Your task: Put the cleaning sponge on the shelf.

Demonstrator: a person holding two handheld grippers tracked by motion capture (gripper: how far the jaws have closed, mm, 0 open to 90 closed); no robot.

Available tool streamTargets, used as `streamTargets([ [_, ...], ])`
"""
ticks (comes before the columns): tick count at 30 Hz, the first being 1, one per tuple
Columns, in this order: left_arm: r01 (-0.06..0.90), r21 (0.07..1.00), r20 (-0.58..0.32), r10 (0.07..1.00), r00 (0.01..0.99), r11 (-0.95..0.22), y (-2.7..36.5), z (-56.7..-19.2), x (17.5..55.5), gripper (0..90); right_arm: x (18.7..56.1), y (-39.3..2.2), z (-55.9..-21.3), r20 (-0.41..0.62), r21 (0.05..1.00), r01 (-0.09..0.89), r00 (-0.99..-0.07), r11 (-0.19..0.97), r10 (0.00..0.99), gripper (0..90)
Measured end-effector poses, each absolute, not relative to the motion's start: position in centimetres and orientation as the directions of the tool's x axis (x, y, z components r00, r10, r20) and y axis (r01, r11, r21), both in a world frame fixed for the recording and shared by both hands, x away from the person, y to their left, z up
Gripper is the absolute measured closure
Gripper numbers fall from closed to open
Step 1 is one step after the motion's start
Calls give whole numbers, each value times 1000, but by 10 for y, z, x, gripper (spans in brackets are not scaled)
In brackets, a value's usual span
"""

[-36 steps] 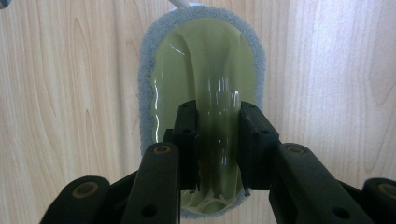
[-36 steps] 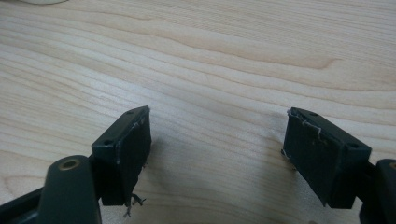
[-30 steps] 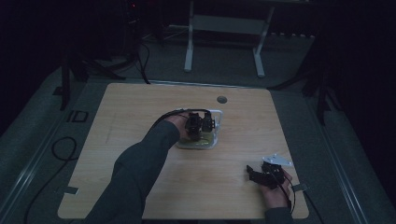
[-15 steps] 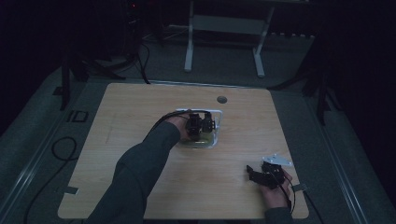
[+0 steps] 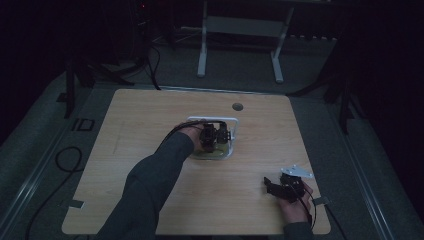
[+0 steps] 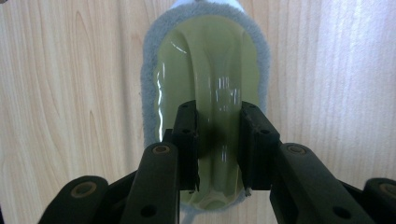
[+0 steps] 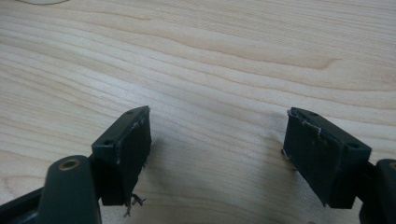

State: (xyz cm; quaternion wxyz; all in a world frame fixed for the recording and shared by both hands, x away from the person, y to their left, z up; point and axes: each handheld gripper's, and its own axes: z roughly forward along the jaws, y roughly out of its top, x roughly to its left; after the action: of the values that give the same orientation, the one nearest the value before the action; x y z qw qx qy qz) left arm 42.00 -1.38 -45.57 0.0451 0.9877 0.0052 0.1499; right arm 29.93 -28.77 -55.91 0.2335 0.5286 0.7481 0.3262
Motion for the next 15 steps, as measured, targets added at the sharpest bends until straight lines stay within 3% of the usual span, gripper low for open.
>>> streamTargets([
  [15, 3, 80, 328, 29, 944, -997, -16, -458, 420, 677, 299, -288, -559, -5, 735, 638, -332, 228, 943, 228],
])
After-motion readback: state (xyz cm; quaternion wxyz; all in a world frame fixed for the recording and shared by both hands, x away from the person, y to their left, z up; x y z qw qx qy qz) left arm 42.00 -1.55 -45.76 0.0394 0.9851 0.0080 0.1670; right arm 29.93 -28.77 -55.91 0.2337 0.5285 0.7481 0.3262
